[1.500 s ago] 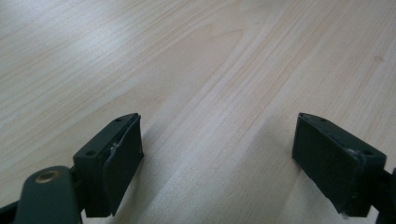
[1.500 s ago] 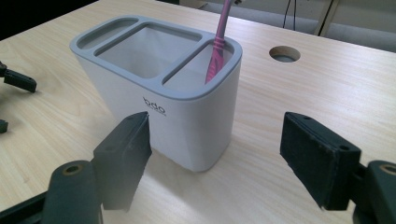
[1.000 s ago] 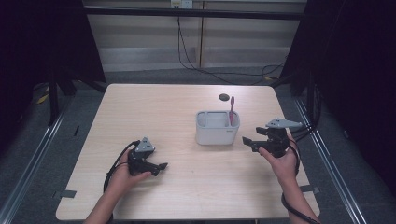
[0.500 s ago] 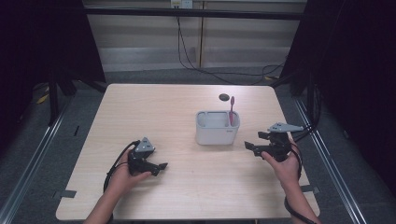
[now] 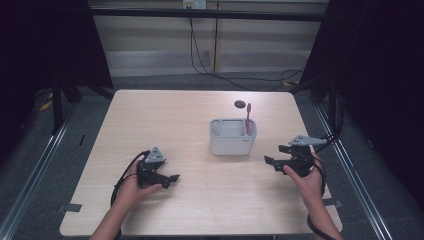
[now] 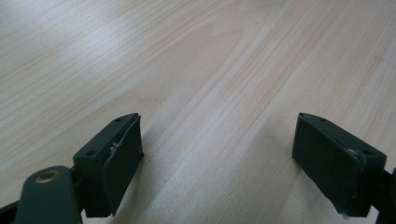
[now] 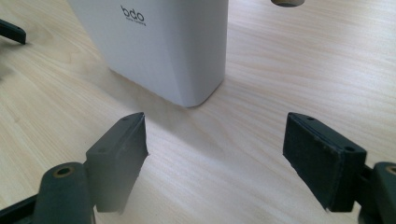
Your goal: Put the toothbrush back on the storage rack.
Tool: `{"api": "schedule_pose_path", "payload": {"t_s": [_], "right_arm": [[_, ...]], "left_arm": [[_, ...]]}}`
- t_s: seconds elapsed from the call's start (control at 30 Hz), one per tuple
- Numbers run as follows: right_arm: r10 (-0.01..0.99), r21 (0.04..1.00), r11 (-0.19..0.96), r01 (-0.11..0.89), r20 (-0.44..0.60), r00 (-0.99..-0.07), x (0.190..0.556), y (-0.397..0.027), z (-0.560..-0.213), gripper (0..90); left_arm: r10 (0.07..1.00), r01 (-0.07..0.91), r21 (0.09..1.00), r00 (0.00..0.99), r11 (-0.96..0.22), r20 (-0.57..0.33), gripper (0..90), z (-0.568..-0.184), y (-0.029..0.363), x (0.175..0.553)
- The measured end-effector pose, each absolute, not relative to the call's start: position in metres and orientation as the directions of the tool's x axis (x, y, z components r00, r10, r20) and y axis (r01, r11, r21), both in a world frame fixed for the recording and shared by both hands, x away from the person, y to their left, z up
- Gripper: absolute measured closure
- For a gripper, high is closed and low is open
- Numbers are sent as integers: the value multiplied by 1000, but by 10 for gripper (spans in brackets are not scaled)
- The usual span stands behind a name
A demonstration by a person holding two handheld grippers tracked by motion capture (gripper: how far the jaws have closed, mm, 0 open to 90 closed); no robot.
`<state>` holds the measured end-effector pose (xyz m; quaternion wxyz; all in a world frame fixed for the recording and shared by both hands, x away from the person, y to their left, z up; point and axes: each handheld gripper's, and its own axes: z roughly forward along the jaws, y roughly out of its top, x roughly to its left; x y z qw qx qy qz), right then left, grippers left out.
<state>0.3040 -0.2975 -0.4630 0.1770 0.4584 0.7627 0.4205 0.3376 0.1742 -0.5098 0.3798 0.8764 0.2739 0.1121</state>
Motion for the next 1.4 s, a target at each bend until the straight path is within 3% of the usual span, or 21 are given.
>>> {"api": "schedule_pose_path", "payload": {"t_s": [1.4], "right_arm": [[831, 705, 355, 614, 63, -553, 294, -300, -492, 209]], "left_arm": [[565, 395, 727, 825, -561, -12, 158, -510, 174, 338]]}}
